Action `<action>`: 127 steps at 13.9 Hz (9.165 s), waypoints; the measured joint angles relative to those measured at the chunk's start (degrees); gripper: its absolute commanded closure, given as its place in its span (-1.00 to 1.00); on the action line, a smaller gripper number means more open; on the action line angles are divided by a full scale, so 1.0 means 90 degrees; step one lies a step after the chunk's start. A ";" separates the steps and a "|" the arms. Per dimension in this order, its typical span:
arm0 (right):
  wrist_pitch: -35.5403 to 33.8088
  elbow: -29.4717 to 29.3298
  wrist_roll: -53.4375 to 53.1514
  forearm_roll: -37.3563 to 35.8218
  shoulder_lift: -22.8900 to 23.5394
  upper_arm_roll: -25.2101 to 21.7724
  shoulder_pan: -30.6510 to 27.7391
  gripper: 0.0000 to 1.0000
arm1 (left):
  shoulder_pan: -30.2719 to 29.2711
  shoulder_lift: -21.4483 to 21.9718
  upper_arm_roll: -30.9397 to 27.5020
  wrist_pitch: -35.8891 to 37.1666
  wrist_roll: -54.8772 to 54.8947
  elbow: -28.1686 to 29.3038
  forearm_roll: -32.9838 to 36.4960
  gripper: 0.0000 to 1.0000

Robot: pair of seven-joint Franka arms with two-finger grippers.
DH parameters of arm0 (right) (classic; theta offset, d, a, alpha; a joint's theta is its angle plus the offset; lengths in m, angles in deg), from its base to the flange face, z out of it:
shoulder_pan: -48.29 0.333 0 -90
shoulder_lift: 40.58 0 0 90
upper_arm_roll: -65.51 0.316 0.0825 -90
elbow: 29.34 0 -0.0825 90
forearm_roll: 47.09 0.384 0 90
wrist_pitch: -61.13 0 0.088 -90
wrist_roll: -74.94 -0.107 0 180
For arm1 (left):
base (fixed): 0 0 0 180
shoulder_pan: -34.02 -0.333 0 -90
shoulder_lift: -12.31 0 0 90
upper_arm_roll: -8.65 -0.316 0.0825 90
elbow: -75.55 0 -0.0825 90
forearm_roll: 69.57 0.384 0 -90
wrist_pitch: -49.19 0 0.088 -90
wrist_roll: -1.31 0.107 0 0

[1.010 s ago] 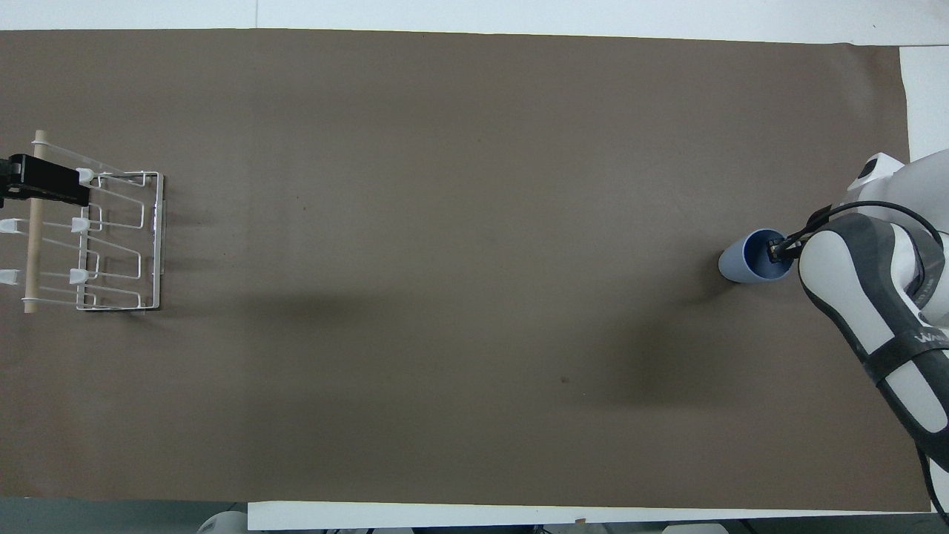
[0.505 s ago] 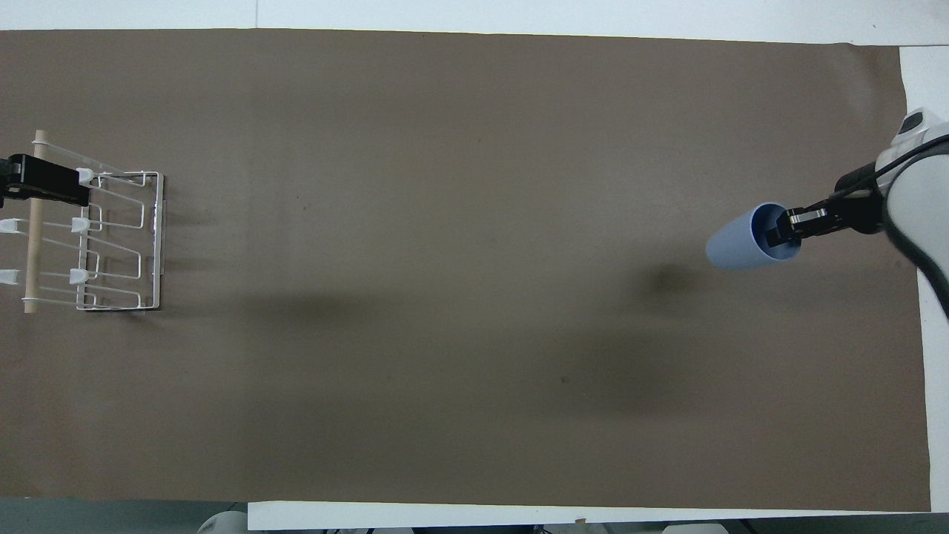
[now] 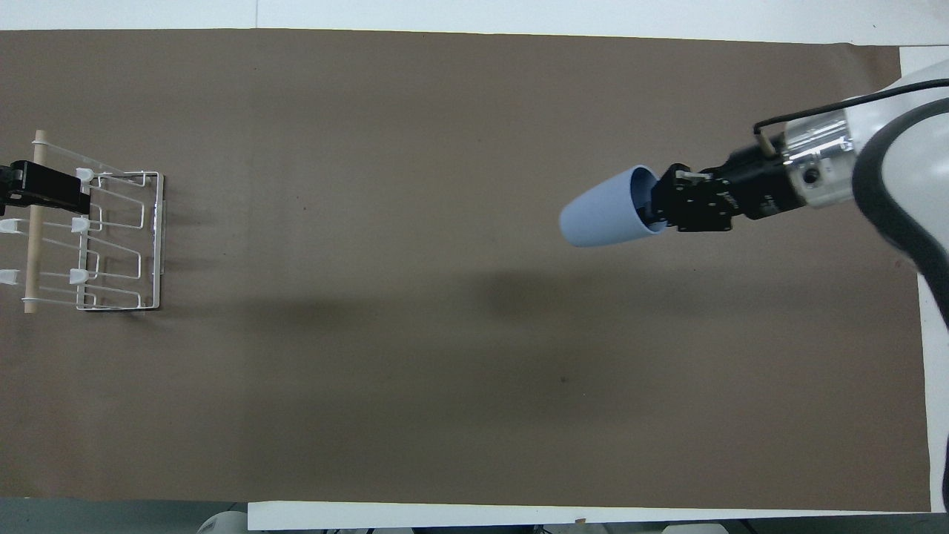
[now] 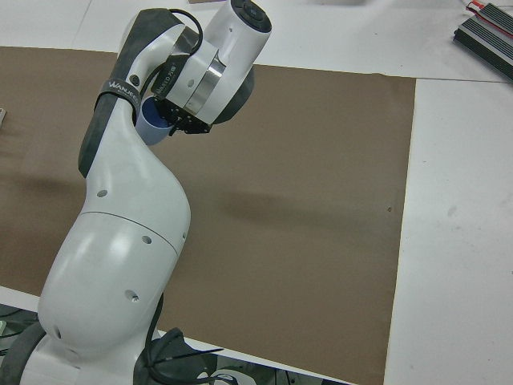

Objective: Hang cup on cup holder
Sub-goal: 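Lift the blue cup with the right gripper toward the table center, then hold the cup with the right gripper while the left gripper approaches, then close the left gripper on the cup's open rim, then open the right gripper and pull it back from the cup, then carry the cup with the left gripper onto the holder's peg, then release the cup and withdraw the left gripper from the holder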

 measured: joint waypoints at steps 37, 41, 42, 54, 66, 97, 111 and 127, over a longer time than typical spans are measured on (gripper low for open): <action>0.3503 0.1941 -0.0616 0.4120 -0.0451 -0.0023 0.2593 1.00 | 0.2815 -0.0444 0.0218 -0.3154 -1.1191 0.1339 -0.3721 -0.84; 0.3525 0.1938 -0.0616 0.4121 -0.0445 -0.0016 0.2595 1.00 | 0.2925 -0.0455 0.0222 -0.3178 -1.1239 0.1413 -0.3721 -0.46; 0.3516 0.1946 -0.0616 0.4121 -0.0447 -0.0017 0.2595 1.00 | 0.2951 -0.0458 0.0219 -0.3215 -1.1245 0.1420 -0.3715 -0.32; 0.3518 0.1743 -0.0673 0.4089 -0.0448 -0.0026 0.2593 -1.00 | 0.3011 -0.0459 0.0214 -0.3197 -1.1442 0.1476 -0.3721 0.14; 0.1466 0.1009 -0.0580 -0.3837 -0.1373 -0.0176 -0.0031 -1.00 | 0.2412 -0.0290 0.0070 -0.1305 -1.2175 0.1237 0.0425 0.21; -0.2574 -0.2144 0.0598 -0.5964 -0.0667 -0.0139 -0.0938 -1.00 | 0.1162 -0.1583 0.0053 -0.1721 -1.2861 0.1649 0.7426 0.21; -0.2574 -0.2144 0.0598 -0.5964 -0.0667 -0.0139 -0.0937 -1.00 | 0.0995 -0.1904 0.0063 -0.1838 -1.2964 0.1490 0.7477 -1.00; -0.2574 -0.2144 0.0601 -0.5964 -0.0667 -0.0139 -0.0937 -1.00 | 0.0156 -0.1241 0.0027 0.0061 -0.5472 -0.0935 0.1340 -1.00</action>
